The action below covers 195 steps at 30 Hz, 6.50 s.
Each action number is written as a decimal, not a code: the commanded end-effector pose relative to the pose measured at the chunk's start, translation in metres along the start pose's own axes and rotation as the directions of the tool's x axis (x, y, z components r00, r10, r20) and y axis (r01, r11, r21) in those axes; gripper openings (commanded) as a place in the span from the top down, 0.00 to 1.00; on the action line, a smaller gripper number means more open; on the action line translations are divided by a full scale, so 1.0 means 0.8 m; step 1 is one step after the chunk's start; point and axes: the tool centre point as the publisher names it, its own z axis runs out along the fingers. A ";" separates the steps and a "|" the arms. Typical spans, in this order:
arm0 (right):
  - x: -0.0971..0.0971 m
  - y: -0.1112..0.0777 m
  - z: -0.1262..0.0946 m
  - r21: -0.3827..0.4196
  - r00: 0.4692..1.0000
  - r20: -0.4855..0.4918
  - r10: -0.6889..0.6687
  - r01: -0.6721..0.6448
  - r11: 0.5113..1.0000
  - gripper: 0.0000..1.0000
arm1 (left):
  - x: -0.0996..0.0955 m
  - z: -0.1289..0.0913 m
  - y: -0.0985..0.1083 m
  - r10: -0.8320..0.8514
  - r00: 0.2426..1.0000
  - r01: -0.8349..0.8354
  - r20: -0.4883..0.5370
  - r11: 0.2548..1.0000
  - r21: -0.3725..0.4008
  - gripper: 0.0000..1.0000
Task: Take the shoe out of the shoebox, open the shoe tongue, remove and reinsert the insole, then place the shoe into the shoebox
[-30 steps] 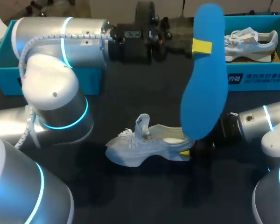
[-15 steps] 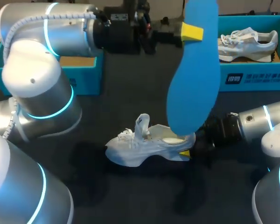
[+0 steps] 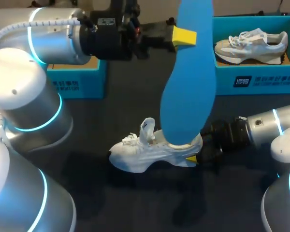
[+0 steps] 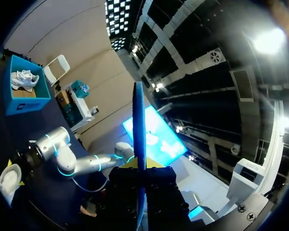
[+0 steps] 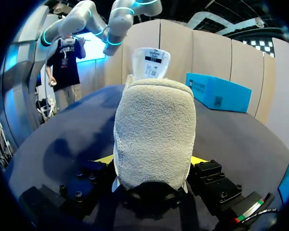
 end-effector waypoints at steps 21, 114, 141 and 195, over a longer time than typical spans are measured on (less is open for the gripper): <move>0.000 0.000 0.001 0.006 1.000 -0.001 0.001 -0.001 1.000 1.00 | 0.003 -0.013 0.042 0.105 0.994 -0.106 0.012 0.990 0.094 1.00; 0.002 0.069 -0.073 0.689 0.999 0.042 0.021 -0.044 0.723 0.00 | 0.003 -0.013 0.042 0.105 0.994 -0.106 0.012 0.990 0.094 1.00; -0.002 0.083 -0.068 0.788 0.988 0.148 0.054 -0.150 0.597 0.00 | 0.003 -0.013 0.042 0.105 0.994 -0.106 0.012 0.990 0.094 1.00; -0.028 0.106 -0.044 0.778 0.990 0.131 0.050 -0.134 0.613 0.00 | 0.003 -0.013 0.042 0.105 0.994 -0.106 0.012 0.990 0.094 1.00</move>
